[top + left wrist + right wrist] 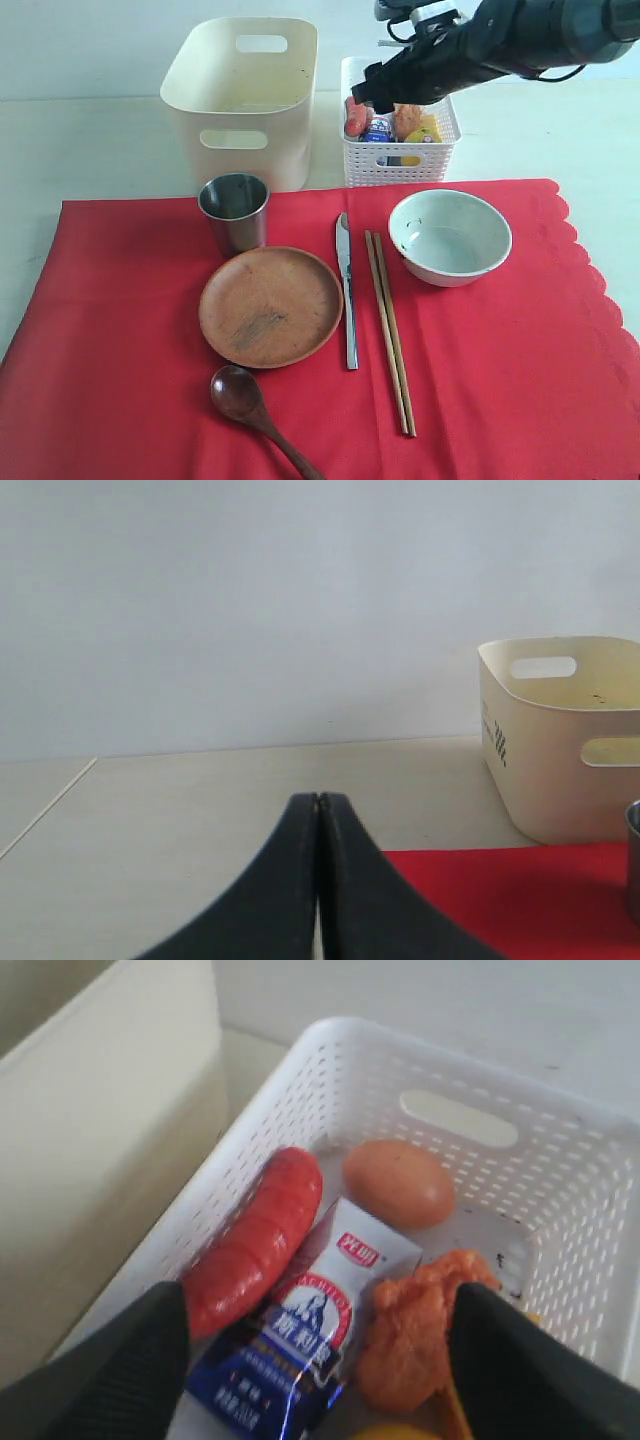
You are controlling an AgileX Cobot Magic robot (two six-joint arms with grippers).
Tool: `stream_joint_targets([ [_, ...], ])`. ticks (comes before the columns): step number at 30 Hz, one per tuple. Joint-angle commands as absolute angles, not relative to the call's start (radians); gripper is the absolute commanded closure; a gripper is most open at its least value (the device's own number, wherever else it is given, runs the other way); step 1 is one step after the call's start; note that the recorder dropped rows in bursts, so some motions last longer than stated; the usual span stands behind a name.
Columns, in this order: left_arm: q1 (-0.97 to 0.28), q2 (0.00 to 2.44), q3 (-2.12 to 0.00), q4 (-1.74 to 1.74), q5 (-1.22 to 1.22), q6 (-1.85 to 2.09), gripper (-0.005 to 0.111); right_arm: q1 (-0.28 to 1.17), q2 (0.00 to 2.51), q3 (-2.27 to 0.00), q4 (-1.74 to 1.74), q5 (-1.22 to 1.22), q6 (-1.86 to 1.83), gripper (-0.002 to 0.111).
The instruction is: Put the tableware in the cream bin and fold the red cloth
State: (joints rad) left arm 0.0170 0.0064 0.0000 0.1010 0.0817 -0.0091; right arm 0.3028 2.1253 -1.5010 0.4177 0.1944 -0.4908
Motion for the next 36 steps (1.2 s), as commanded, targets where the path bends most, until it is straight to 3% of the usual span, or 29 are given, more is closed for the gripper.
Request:
stream_joint_targets([
  [1, 0.018, 0.0, 0.0, 0.103, 0.083, -0.012, 0.107, 0.258, 1.973, -1.472, 0.321, 0.371, -0.4, 0.083],
  [3, 0.018, 0.0, 0.0, 0.103, 0.083, -0.012, 0.107, 0.244, 1.901, -1.422, 0.321, 0.388, -0.363, 0.104],
  [4, 0.018, 0.0, 0.0, 0.103, 0.083, -0.012, 0.107, 0.244, 1.837, -1.366, 0.315, 0.394, -0.35, 0.108],
  [8, 0.018, 0.0, 0.0, 0.103, 0.083, -0.012, 0.107, 0.338, 1.62, -1.116, 0.34, 0.338, -0.348, 0.108],
  [14, 0.018, 0.0, 0.0, 0.103, 0.083, -0.012, 0.107, 0.658, 1.504, -0.824, 0.42, 0.25, -0.347, 0.108],
  [24, 0.018, 0.0, 0.0, 0.103, 0.083, -0.012, 0.107, 0.893, 1.589, -0.773, 0.418, 0.224, -0.311, 0.108],
  [29, 0.018, 0.0, 0.0, 0.103, 0.083, -0.012, 0.107, 0.895, 1.656, -0.773, 0.418, 0.201, -0.297, 0.104],
  [36, 0.018, 0.0, 0.0, 0.103, 0.083, -0.012, 0.107, 0.895, 1.707, -0.775, 0.418, 0.147, -0.26, 0.081],
])
